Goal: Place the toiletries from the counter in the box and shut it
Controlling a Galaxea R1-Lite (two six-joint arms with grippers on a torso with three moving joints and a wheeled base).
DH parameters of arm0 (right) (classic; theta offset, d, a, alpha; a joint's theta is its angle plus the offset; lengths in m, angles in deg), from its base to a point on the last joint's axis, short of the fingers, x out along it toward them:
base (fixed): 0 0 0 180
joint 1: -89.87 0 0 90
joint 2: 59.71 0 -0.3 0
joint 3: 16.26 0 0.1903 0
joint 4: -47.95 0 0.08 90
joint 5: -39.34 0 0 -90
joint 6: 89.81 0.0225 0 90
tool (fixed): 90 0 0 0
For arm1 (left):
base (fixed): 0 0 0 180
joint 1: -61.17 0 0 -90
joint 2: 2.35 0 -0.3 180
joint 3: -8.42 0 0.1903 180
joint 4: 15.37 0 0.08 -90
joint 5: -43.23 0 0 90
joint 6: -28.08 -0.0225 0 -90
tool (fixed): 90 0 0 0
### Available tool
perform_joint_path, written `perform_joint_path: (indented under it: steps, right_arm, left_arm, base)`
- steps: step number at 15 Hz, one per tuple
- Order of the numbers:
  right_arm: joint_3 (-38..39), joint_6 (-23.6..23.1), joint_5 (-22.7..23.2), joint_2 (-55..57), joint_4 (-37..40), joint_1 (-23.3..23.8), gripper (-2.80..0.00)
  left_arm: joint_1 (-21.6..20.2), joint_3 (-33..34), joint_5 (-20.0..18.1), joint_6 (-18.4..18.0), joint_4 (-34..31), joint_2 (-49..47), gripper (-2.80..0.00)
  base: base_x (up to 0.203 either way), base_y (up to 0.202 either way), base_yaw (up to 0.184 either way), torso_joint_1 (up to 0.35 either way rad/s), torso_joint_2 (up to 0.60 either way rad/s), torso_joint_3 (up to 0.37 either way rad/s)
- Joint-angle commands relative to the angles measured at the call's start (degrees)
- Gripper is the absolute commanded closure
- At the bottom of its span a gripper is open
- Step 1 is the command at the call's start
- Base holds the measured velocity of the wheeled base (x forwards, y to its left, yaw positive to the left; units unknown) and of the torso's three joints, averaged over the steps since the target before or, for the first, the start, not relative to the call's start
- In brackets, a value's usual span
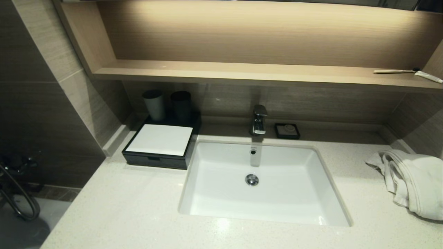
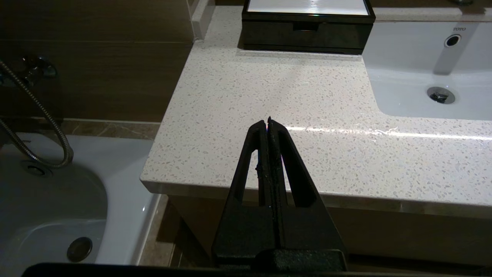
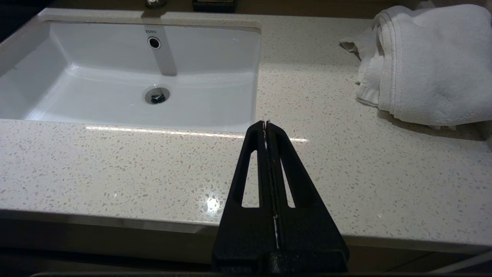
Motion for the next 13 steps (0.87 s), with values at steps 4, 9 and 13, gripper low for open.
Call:
perform_joint_path:
  steps: [4,9,13]
  right_arm:
    - [0.0,0.0,0.0,0.0,0.0,0.0,0.0]
    - [0.0,0.1,0.0,0.1,0.0,0.0,0.0]
    - [0.0,0.1,0.0,0.1,0.0,0.0,0.0]
  left_arm:
    - [0.0,0.0,0.0,0.0,0.0,-0.2,0.0]
    - [0.0,0.0,0.0,0.0,0.0,-0.2,0.0]
    - [0.0,0.0,0.0,0.0,0.0,-0.2,0.0]
  base:
    - [0.0,0.0,0.0,0.0,0.0,0.0]
    - [0.0,0.0,0.0,0.0,0.0,0.0]
    - [0.0,0.0,0.0,0.0,0.0,0.0]
